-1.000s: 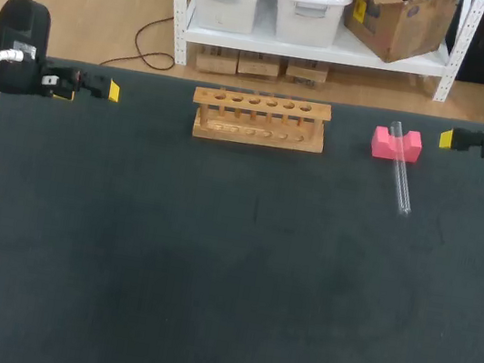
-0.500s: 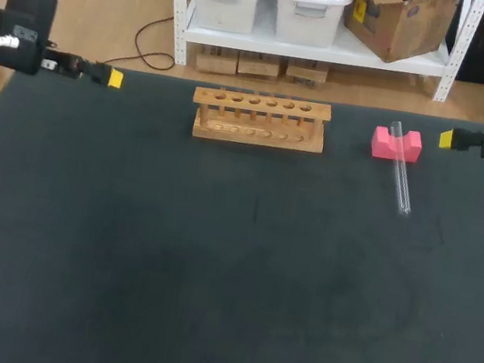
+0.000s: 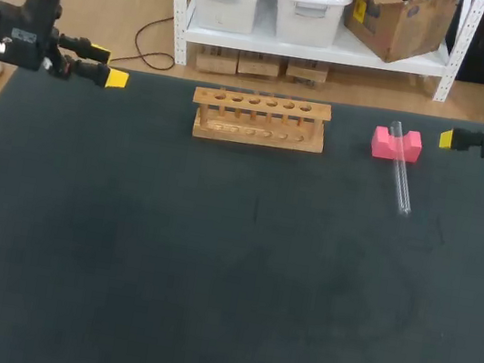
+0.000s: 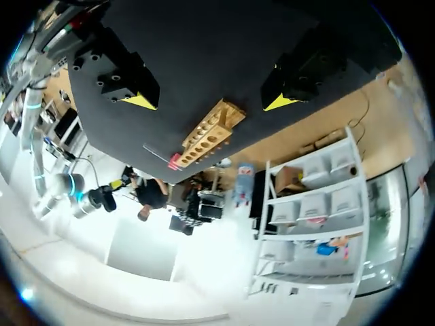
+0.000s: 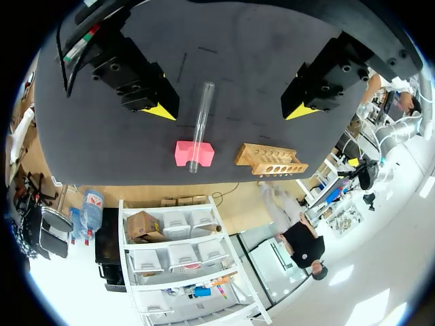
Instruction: Grasp the test tube, adjust it, and insert it.
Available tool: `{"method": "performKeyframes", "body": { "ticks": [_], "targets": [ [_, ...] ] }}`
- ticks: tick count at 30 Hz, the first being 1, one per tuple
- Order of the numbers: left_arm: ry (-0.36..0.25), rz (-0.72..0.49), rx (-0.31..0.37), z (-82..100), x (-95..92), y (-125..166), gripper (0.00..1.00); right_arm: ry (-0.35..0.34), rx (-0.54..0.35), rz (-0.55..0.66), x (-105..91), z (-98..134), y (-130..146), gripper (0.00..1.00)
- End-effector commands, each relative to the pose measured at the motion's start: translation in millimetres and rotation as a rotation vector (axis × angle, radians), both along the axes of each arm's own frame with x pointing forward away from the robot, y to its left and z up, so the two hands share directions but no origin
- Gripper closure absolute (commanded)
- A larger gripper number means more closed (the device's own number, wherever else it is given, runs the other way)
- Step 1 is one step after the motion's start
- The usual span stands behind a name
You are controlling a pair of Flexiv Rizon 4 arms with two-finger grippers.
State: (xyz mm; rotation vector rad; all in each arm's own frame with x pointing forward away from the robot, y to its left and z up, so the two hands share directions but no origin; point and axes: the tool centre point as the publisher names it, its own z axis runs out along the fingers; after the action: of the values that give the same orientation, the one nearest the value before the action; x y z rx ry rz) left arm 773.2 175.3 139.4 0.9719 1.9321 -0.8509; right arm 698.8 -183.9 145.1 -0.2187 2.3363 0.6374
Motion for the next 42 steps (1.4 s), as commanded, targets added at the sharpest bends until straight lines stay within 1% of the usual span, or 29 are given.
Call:
{"method": "performKeyframes", "body": {
  "ticks": [1,5,8,13,20,24,42],
  "targets": [
    [0.000,-0.256,-0.126,-13.8,19.1,-6,0.00,0.001,-0.008,-0.007,-1.7,1,1,0.00],
    [-0.031,-0.310,-0.137,-23.0,32.1,-13,0.00,0.001,-0.008,-0.007,-1.7,1,1,0.00],
    [-0.048,-0.331,-0.133,-29.2,40.9,-19,0.00,0.001,-0.008,-0.007,-1.7,1,1,0.00],
    [-0.042,-0.347,-0.132,-38.3,53.9,-29,0.00,0.001,-0.008,-0.007,-1.7,1,1,0.00],
    [-0.038,-0.390,-0.143,-44.6,56.9,-36,0.00,0.001,-0.008,-0.007,-1.7,1,1,0.00],
    [-0.037,-0.409,-0.152,-45.2,56.3,-37,0.00,0.001,-0.008,-0.007,-1.7,1,1,0.00],
    [-0.035,-0.409,-0.155,-45.4,55.3,-39,0.00,0.001,-0.008,-0.007,-1.7,1,1,0.00]
  ]
}}
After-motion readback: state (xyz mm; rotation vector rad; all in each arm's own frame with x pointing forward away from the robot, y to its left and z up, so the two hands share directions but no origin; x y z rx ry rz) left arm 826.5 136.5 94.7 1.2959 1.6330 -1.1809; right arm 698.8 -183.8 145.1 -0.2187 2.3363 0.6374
